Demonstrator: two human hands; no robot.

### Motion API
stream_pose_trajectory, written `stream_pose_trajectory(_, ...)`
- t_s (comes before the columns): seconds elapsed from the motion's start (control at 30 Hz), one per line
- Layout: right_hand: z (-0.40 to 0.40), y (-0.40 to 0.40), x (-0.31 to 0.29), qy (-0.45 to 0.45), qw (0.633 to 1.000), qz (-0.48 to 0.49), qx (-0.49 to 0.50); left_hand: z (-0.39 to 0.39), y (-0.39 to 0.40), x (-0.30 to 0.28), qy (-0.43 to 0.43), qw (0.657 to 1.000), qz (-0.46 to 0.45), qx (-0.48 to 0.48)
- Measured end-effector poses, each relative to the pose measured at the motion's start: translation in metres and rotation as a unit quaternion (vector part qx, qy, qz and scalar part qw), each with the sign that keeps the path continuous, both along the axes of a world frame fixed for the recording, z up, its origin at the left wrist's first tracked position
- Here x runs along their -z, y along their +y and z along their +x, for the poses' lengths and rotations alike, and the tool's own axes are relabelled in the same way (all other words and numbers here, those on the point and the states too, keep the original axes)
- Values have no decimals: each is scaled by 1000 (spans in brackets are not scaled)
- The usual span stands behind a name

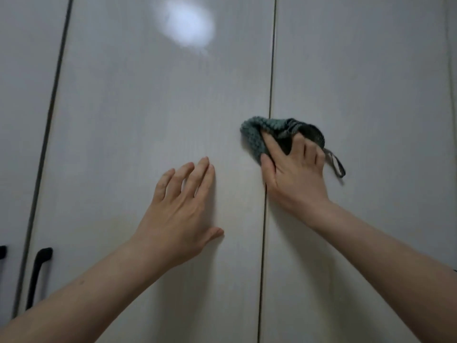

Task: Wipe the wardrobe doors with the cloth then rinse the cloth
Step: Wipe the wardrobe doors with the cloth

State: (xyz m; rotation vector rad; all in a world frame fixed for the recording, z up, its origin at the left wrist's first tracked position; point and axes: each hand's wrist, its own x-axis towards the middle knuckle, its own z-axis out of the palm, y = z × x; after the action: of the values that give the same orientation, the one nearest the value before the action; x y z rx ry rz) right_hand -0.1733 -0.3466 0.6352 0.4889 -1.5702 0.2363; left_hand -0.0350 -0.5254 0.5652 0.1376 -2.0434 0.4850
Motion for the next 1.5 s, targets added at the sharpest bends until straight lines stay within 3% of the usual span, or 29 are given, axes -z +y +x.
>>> stream_pose_trajectory(0.1,8,-20,-4,3,1000,-20,7,7,-16,3,7,1000,7,-10)
stream_pose_trajectory(0.17,16,-35,24,35,999,-2,3,12,-29,7,14,1000,22,-18)
stream_pose_trajectory(0.37,45,-78,134,92,980,152,-90,39,-69,15,9,996,87,-22)
stream_pose_trajectory(0.5,49,-98,89,116,976,165,-86,60,-98,15,3,993,115,-39)
stream_pose_trajectory(0.67,59,-128,6,47,997,53,-32,82,-133,16,11,981,176,-75)
stream_pose_trajectory(0.77,70,-151,21,50,997,46,-33,97,-156,23,7,974,206,-97)
stream_pose_trajectory(1.0,108,-203,128,101,958,245,-113,118,-183,44,12,965,237,-111)
stream_pose_trajectory(1.13,111,-220,103,128,944,277,-128,125,-196,52,7,957,266,-117)
stream_pose_trajectory(1.3,127,-258,34,43,977,159,-132,131,-203,57,-1,951,279,-129)
stream_pose_trajectory(1.4,144,-290,40,-2,980,122,-157,138,-210,62,-13,947,285,-149)
stream_pose_trajectory(1.5,161,-310,66,6,957,188,-221,144,-223,64,-38,948,286,-132)
